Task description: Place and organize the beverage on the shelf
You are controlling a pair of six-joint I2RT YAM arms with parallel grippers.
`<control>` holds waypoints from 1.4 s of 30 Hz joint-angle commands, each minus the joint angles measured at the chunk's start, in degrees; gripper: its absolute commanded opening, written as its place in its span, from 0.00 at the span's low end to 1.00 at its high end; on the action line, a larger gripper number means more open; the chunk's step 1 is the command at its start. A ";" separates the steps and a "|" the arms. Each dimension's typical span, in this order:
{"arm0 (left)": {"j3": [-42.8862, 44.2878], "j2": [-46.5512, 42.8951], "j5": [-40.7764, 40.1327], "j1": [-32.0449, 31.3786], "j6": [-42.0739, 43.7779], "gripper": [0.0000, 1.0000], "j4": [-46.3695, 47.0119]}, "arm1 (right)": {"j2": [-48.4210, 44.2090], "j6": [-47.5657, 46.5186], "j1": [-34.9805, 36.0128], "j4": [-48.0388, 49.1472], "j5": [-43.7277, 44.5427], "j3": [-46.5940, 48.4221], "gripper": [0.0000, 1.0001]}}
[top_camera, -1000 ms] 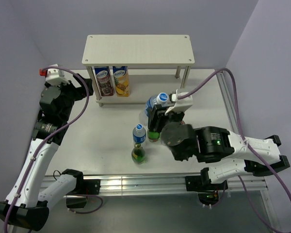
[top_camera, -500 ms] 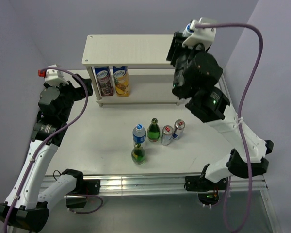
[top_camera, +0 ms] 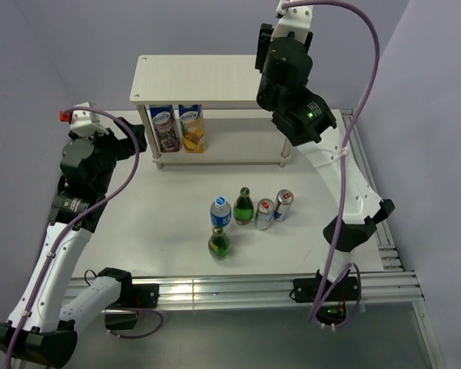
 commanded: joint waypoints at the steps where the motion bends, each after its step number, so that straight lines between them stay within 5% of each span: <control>1: 0.33 -0.86 -0.44 -0.06 0.93 0.99 1.47 | 0.45 9.08 -2.60 -2.45 -6.22 4.72 0.01; 14: 0.34 -1.13 -1.14 -0.06 1.28 0.99 1.29 | 2.56 18.69 -10.07 -10.90 -14.14 2.27 0.04; 16: 0.33 -1.13 -1.32 -0.06 1.37 0.99 1.29 | 2.82 18.60 -10.42 -10.99 -14.05 2.18 0.13; 20: 0.34 -0.95 -1.41 -0.06 1.46 0.99 1.29 | 3.79 17.90 -10.60 -10.55 -14.22 1.83 0.68; 23: 0.34 -1.04 -1.49 0.03 1.37 0.99 1.29 | 3.97 17.81 -10.60 -10.02 -13.96 1.12 0.79; 34: 0.33 -0.77 -1.67 0.29 1.46 0.99 1.29 | 1.78 18.86 -10.51 -8.17 -13.52 -4.50 0.80; 42: 0.25 -0.60 -1.49 0.38 1.37 0.99 1.29 | -5.87 20.71 -9.02 -4.04 -12.73 -18.38 0.82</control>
